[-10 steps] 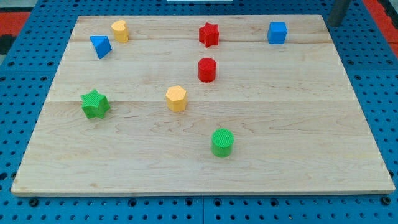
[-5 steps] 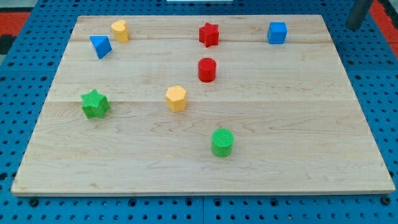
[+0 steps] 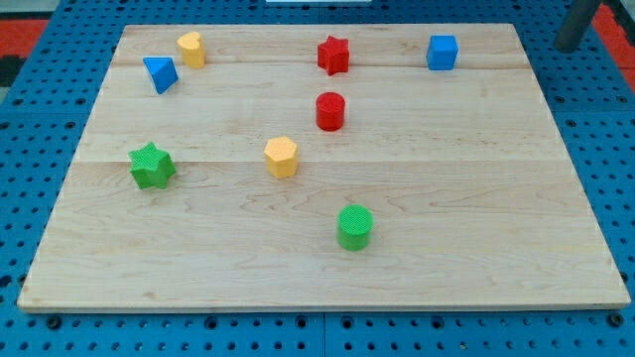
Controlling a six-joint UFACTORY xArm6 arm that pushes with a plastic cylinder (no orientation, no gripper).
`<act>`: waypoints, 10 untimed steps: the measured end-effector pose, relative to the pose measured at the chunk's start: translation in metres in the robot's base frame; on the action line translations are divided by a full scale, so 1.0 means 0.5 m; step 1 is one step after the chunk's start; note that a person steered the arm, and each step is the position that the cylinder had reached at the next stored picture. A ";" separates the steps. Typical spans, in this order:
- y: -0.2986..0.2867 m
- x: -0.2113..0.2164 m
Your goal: Push blue cube towards red star
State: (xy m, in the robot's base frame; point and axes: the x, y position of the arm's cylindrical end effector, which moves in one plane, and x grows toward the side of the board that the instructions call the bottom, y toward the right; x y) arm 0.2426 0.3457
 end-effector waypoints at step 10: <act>-0.317 0.016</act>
State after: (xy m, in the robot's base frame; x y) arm 0.2508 0.1873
